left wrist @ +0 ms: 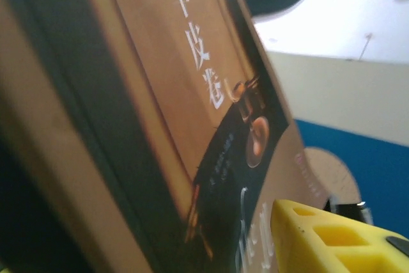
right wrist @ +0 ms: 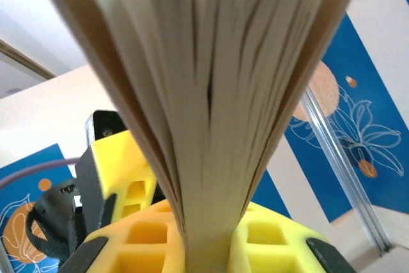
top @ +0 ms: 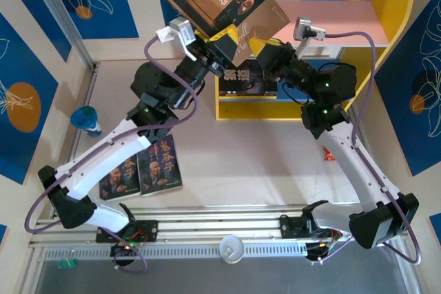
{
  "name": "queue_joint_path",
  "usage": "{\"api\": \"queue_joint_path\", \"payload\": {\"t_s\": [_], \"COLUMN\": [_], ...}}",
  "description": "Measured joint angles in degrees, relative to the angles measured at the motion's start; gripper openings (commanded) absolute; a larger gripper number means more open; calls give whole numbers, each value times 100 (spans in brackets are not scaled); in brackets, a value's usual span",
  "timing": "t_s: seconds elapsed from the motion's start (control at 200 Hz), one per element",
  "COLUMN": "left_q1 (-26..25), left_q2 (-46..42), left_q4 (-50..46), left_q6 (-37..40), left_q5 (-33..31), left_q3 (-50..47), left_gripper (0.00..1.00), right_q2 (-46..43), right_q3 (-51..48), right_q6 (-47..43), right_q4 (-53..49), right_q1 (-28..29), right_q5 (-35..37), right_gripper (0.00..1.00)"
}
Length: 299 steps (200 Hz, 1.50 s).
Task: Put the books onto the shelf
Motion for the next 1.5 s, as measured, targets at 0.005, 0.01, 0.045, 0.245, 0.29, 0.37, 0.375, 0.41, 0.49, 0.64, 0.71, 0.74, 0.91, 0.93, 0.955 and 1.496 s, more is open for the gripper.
{"api": "queue_joint_path", "payload": {"t_s": [0.005,0.01,0.045,0.245,0.29,0.37,0.375,0.41,0.49,0.64,0.71,0.74,0.91,0.93,0.955,1.496], "left_q1": [7,20,92,682,802,1040,1064,1176,1405,1862,2085,2177,2439,2452,2470,2730], "left_q2": [0,0,0,-85,-144,-271,-280,-319,-341,-339,-337,-330,-173,-138,-85,229], "left_q4": [-37,-118,-481,-2522,-2918,-3565,-3613,-3897,-4500,-5429,-5727,-5840,-6175,-6214,-6260,-6651], "left_q6": [0,2,0,87,107,109,109,109,107,101,74,44,-50,-50,-48,-50], "left_q5": [2,9,22,332,433,691,726,876,1217,1987,2356,2511,3213,3270,3335,4083], "left_q3": [15,48,205,1086,1193,1305,1316,1390,1631,2052,2173,2212,2284,2302,2317,2350], "left_gripper": [54,54,54,57,58,59,59,59,60,63,64,64,65,65,65,67], "right_q2": [-7,-11,-55,-317,-372,-435,-439,-450,-459,-459,-459,-459,-457,-459,-459,-391], "right_q3": [0,0,0,-109,-146,-168,-168,-168,-168,-168,-168,-168,-168,-168,-168,-114], "right_q6": [-15,-20,-92,-483,-540,-638,-640,-671,-769,-979,-1075,-1093,-1220,-1237,-1248,-1482], "right_q4": [-28,-42,-170,-890,-1025,-1241,-1257,-1331,-1471,-1816,-1971,-2022,-2232,-2247,-2277,-2771], "right_q1": [-7,-9,-39,-243,-306,-439,-452,-511,-619,-750,-802,-822,-885,-887,-890,-898], "right_q5": [-4,-4,-11,-50,-92,-166,-177,-223,-328,-562,-669,-708,-918,-938,-964,-1637], "right_gripper": [1,1,0,0,0,0,0,0,0,0,0,0,0,0,0,0]}}
